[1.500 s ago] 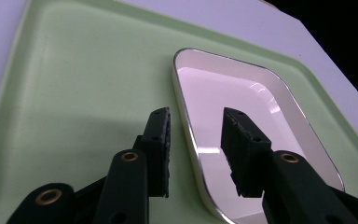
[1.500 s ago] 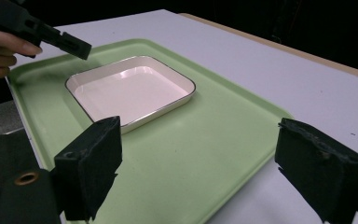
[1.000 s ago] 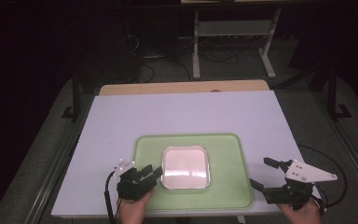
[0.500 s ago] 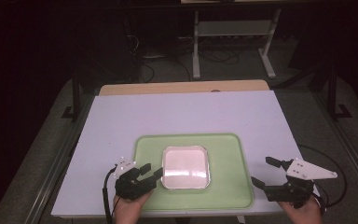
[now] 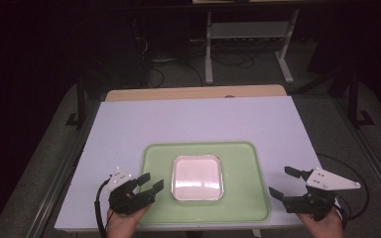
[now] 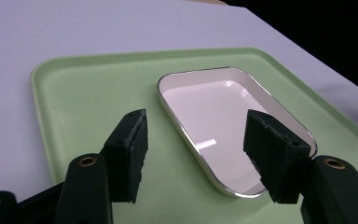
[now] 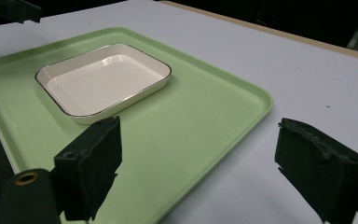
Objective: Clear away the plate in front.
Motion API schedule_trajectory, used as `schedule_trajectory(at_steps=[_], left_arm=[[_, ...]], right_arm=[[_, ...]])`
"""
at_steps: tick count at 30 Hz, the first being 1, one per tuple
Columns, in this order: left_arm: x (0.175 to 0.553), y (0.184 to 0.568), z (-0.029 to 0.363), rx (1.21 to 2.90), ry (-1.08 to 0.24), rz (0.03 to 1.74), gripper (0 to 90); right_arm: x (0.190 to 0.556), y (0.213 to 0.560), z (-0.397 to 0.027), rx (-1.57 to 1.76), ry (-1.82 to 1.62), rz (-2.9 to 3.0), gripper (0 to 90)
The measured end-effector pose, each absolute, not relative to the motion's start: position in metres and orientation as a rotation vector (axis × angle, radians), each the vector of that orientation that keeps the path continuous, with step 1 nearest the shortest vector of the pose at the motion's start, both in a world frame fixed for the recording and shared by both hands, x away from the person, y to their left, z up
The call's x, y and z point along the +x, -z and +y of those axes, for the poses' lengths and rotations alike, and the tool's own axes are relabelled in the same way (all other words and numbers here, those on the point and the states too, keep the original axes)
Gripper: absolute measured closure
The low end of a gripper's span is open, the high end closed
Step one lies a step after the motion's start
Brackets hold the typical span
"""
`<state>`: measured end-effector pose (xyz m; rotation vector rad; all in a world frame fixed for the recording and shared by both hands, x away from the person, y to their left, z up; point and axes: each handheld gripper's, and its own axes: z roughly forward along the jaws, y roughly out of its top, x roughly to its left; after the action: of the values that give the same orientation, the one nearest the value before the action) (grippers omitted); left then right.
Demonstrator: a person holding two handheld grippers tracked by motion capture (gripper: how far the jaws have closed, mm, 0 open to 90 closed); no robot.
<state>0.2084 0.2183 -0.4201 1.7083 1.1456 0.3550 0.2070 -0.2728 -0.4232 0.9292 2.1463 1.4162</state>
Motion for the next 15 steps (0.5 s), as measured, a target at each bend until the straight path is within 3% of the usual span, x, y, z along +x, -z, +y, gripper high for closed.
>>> schedule_trajectory(at_steps=[15], left_arm=[[0.191, 0.419, 0.236, 1.747, -0.393, 1.090, 36.8]], right_arm=[[0.208, 0.425, -0.269, 0.922, -1.411, 2.167, 13.7]])
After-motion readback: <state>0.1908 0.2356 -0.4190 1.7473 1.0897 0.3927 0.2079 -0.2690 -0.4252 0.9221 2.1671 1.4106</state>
